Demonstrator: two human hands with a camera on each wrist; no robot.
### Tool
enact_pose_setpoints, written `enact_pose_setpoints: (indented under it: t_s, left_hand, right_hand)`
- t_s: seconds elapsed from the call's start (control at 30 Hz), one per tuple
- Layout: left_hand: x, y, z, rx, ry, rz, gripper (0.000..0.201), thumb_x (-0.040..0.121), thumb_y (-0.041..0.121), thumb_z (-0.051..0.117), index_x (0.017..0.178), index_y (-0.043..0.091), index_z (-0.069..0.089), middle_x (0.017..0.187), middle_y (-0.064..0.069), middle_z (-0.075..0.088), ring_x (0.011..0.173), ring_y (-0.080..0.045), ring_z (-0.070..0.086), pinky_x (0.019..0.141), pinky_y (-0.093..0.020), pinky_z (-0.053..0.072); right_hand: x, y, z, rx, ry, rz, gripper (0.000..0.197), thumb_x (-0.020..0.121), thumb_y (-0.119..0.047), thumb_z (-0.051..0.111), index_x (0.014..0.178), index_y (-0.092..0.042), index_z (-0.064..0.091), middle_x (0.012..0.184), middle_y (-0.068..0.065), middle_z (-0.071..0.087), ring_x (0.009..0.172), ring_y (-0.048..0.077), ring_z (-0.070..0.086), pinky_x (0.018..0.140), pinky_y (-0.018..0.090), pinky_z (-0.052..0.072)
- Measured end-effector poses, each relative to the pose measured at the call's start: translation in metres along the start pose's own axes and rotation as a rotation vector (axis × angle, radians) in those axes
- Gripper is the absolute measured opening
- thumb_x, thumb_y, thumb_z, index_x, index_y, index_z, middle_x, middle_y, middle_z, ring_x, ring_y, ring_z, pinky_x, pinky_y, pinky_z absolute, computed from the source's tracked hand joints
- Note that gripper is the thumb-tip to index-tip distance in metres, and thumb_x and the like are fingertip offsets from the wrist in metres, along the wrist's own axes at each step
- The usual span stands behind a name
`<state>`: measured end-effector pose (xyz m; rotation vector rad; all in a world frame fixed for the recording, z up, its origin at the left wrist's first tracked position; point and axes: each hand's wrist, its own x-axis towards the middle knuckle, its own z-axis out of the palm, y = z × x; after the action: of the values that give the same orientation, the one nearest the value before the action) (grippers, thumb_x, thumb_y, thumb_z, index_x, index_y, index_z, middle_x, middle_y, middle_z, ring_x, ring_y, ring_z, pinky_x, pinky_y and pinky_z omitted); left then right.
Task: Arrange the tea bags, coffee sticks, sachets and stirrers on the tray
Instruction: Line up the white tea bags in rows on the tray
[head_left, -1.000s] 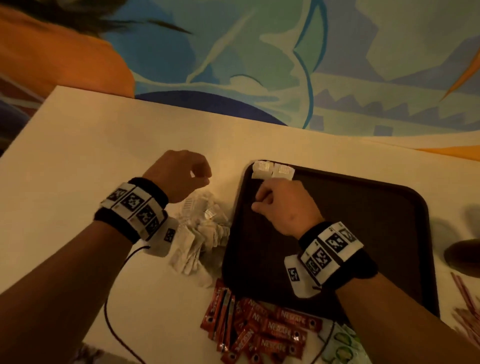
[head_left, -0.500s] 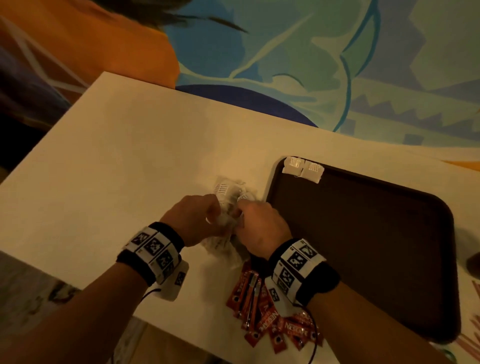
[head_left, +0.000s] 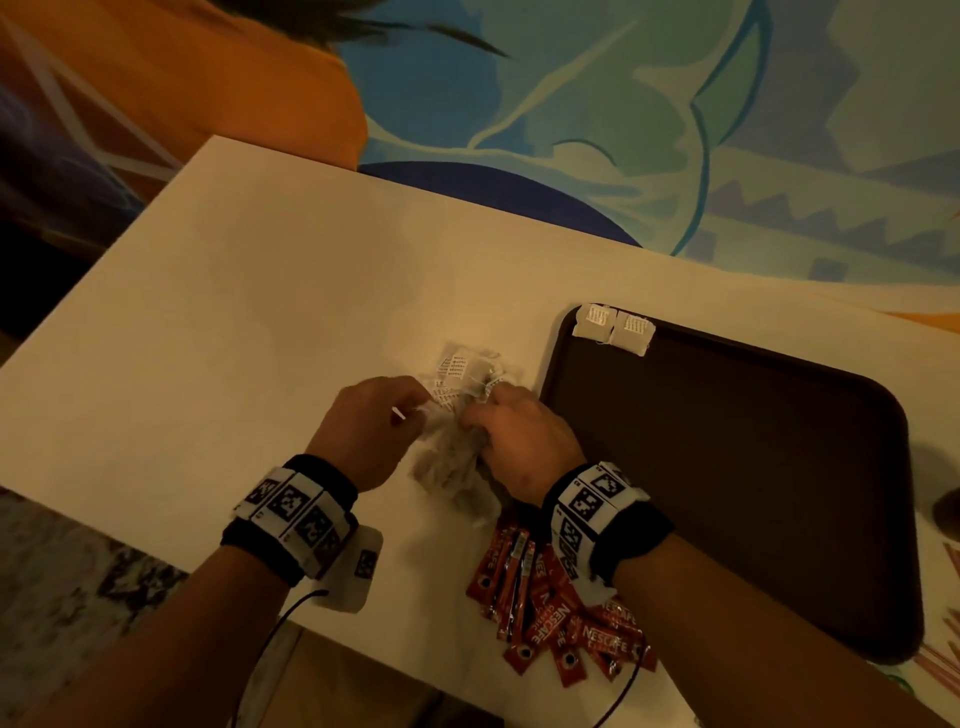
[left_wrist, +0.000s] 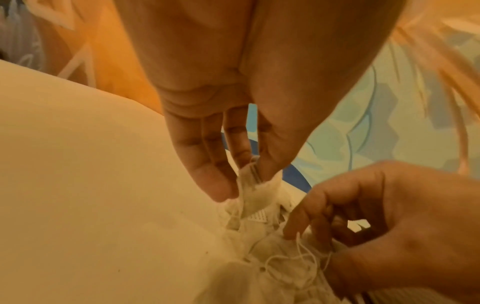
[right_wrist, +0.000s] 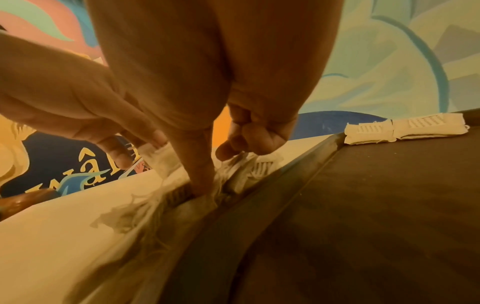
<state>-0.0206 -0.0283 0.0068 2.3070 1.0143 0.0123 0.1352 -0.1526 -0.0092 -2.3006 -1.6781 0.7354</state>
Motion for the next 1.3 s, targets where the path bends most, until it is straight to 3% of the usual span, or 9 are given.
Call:
enact_pose_setpoints:
  t_s: [0.17, 0.3, 0.43, 0.6, 0.7, 0.83, 1.0, 1.17, 1.3]
  left_hand:
    - [-0.008, -0.004, -0.012, -0.117, 0.014, -0.064, 0.013, 0.098, 0.021, 0.064, 0.109, 0.023, 0.07, 0.094, 0.007, 0.069, 0.078, -0.011, 0.07, 0.073, -0.037, 0.06]
    - [-0.012, -0.003, -0.02, -0.214, 0.026, -0.087, 0.016, 0.097, 0.018, 0.067, 0.109, 0.026, 0.061, 0.089, 0.007, 0.069, 0.067, -0.01, 0.071, 0.063, -0.026, 0.059]
    - [-0.009, 0.002, -0.025, -0.197, 0.057, -0.055, 0.02, 0.095, 0.019, 0.069, 0.109, 0.028, 0.059, 0.088, 0.008, 0.068, 0.067, -0.006, 0.066, 0.059, -0.02, 0.052]
    - [-0.002, 0.012, -0.024, -0.177, 0.042, -0.009, 0.017, 0.094, 0.019, 0.07, 0.105, 0.029, 0.062, 0.088, 0.01, 0.068, 0.069, -0.002, 0.065, 0.064, -0.022, 0.051]
    - [0.002, 0.019, -0.022, -0.177, 0.04, 0.017, 0.018, 0.092, 0.022, 0.073, 0.104, 0.03, 0.061, 0.085, 0.011, 0.071, 0.071, 0.003, 0.065, 0.064, -0.015, 0.047]
    - [0.01, 0.036, -0.02, -0.162, 0.044, 0.086, 0.014, 0.092, 0.023, 0.073, 0.103, 0.029, 0.067, 0.087, 0.014, 0.071, 0.083, 0.01, 0.063, 0.065, -0.002, 0.043]
    - [0.036, 0.073, -0.014, -0.186, -0.07, 0.18, 0.014, 0.095, 0.021, 0.069, 0.102, 0.033, 0.072, 0.095, 0.02, 0.071, 0.09, 0.008, 0.066, 0.071, -0.002, 0.043]
    - [0.082, 0.111, 0.019, -0.148, -0.178, 0.219, 0.015, 0.094, 0.021, 0.07, 0.106, 0.03, 0.072, 0.095, 0.015, 0.068, 0.084, 0.002, 0.065, 0.069, -0.009, 0.045]
    - [0.123, 0.13, 0.051, -0.126, -0.229, 0.19, 0.015, 0.092, 0.017, 0.073, 0.106, 0.023, 0.071, 0.093, 0.01, 0.07, 0.081, -0.002, 0.064, 0.066, -0.006, 0.04]
  right_hand:
    - [0.003, 0.005, 0.002, 0.041, 0.004, -0.033, 0.024, 0.099, -0.025, 0.062, 0.119, -0.031, 0.072, 0.122, 0.0, 0.054, 0.118, 0.021, 0.05, 0.094, 0.04, 0.052]
    - [0.005, 0.011, -0.004, 0.211, 0.05, -0.005, 0.013, 0.093, -0.027, 0.072, 0.106, -0.027, 0.077, 0.114, -0.003, 0.058, 0.107, 0.016, 0.052, 0.092, 0.036, 0.05]
    - [0.004, 0.02, -0.019, 0.435, 0.064, 0.069, 0.008, 0.086, -0.023, 0.082, 0.094, -0.022, 0.079, 0.097, -0.009, 0.07, 0.083, 0.006, 0.061, 0.076, 0.022, 0.05]
    - [0.005, 0.038, -0.025, 0.539, 0.068, 0.131, 0.012, 0.08, -0.03, 0.087, 0.088, -0.025, 0.079, 0.088, -0.014, 0.074, 0.084, 0.001, 0.067, 0.076, 0.013, 0.05]
    - [0.002, 0.047, -0.027, 0.59, 0.118, 0.123, 0.009, 0.081, -0.027, 0.086, 0.087, -0.025, 0.079, 0.085, -0.013, 0.075, 0.081, -0.001, 0.067, 0.073, 0.006, 0.047]
    - [-0.007, 0.067, -0.036, 0.662, 0.212, 0.117, 0.009, 0.084, -0.021, 0.084, 0.089, -0.024, 0.078, 0.085, -0.007, 0.074, 0.079, 0.006, 0.067, 0.076, 0.02, 0.054]
    - [-0.029, 0.111, -0.063, 0.702, 0.3, 0.224, 0.006, 0.088, -0.025, 0.08, 0.09, -0.028, 0.077, 0.085, -0.003, 0.075, 0.08, 0.02, 0.071, 0.07, 0.035, 0.06]
    - [-0.032, 0.16, -0.071, 0.618, 0.255, 0.372, 0.005, 0.089, -0.026, 0.079, 0.091, -0.028, 0.075, 0.089, -0.007, 0.074, 0.084, 0.011, 0.07, 0.077, 0.033, 0.06]
    - [-0.014, 0.183, -0.064, 0.564, 0.217, 0.485, 0.007, 0.091, -0.025, 0.077, 0.087, -0.028, 0.072, 0.088, -0.004, 0.073, 0.08, 0.012, 0.07, 0.068, 0.029, 0.055]
